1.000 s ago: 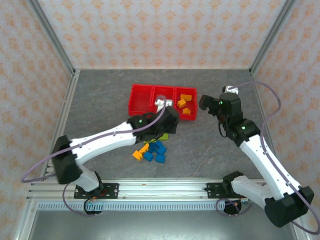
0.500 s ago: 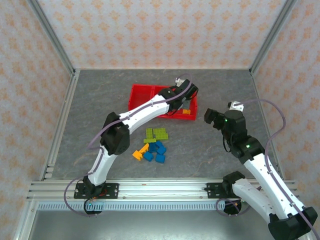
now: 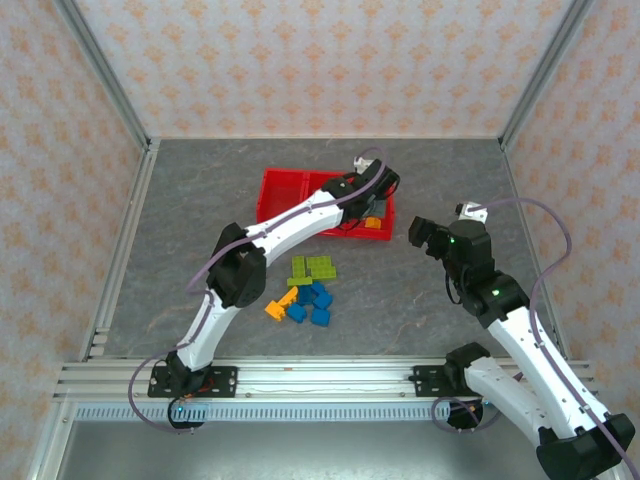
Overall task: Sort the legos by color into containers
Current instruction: Place the lego in the container, then pick up the lego from the middle-left of the table.
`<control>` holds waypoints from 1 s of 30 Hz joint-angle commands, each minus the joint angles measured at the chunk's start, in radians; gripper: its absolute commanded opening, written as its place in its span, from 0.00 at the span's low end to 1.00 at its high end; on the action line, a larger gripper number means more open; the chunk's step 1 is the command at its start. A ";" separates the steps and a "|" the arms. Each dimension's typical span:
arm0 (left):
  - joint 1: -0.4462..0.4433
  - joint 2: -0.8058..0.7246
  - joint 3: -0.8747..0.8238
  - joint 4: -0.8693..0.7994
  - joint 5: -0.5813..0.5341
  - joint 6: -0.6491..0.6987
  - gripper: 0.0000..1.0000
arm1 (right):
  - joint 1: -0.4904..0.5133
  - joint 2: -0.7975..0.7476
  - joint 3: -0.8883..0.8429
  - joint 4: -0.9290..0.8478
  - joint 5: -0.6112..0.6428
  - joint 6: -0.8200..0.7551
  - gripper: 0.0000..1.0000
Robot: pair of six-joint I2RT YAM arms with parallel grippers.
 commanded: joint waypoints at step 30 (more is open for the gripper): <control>0.009 -0.525 -0.678 0.092 0.012 0.136 0.99 | -0.001 0.031 -0.017 0.034 -0.039 0.026 1.00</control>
